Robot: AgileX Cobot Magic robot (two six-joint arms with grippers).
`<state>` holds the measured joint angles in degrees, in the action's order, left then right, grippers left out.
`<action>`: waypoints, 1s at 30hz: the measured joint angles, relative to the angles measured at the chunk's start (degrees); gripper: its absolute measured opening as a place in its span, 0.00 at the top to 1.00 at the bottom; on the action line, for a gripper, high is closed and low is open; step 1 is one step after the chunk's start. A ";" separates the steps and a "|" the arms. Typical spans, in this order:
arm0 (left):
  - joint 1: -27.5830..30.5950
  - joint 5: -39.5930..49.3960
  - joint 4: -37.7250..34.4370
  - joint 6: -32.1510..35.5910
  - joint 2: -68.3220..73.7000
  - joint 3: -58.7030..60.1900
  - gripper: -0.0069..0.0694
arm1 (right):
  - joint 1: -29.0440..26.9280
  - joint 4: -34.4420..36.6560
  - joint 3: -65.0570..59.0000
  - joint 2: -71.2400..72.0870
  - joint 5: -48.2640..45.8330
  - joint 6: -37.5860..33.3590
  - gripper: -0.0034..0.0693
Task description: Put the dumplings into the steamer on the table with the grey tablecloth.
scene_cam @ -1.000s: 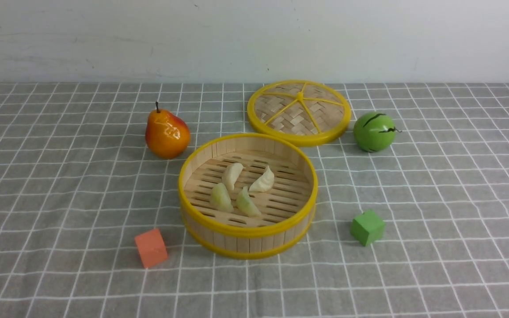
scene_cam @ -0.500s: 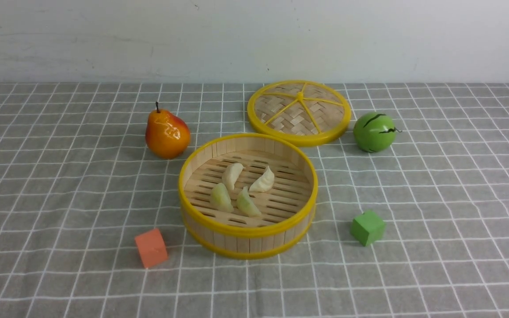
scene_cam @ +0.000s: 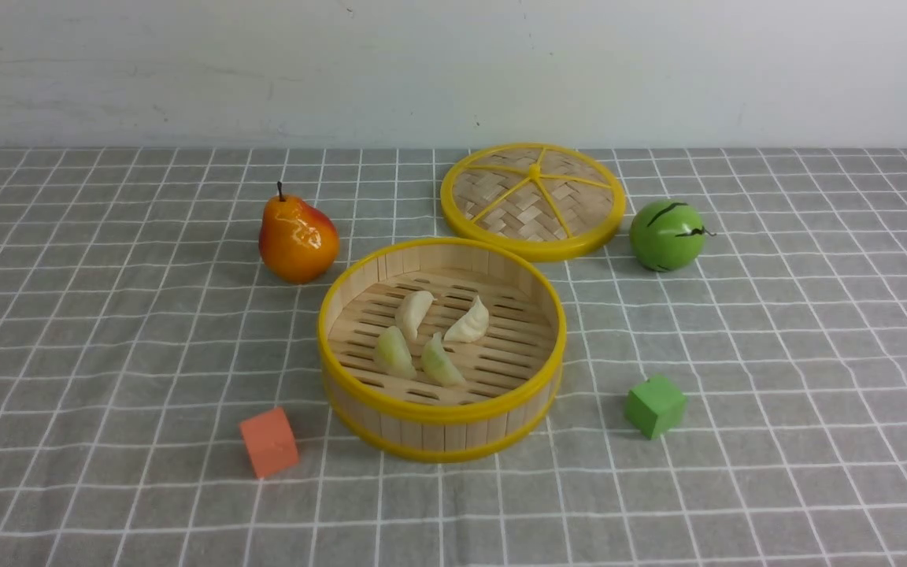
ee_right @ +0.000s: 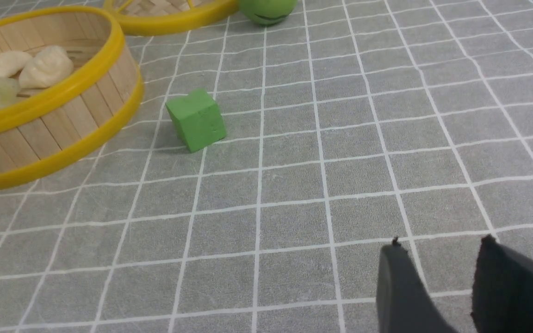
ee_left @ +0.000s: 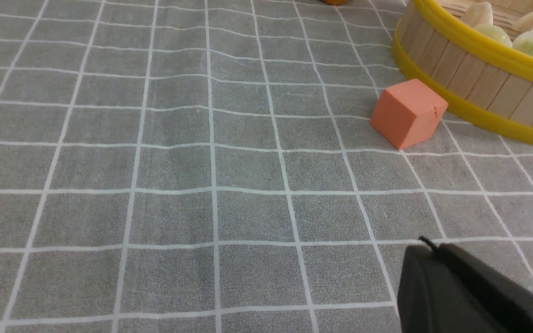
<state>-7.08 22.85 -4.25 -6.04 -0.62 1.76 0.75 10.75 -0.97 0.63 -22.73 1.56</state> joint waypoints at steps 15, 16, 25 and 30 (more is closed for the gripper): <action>0.00 0.00 0.00 0.00 0.00 0.00 0.92 | 0.00 0.08 0.00 0.00 0.00 0.00 0.62; 0.00 0.00 0.00 0.00 0.00 0.00 0.92 | 0.00 0.08 0.00 0.00 0.00 0.00 0.62; 0.00 0.00 0.00 0.00 0.00 0.00 0.91 | 0.00 0.08 0.00 0.00 0.00 0.00 0.62; 0.00 0.00 0.00 0.00 0.00 0.00 0.90 | 0.00 0.08 0.00 0.00 0.00 0.00 0.62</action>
<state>-7.08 22.85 -4.25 -6.04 -0.62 1.76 0.75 10.82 -0.97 0.63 -22.73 1.56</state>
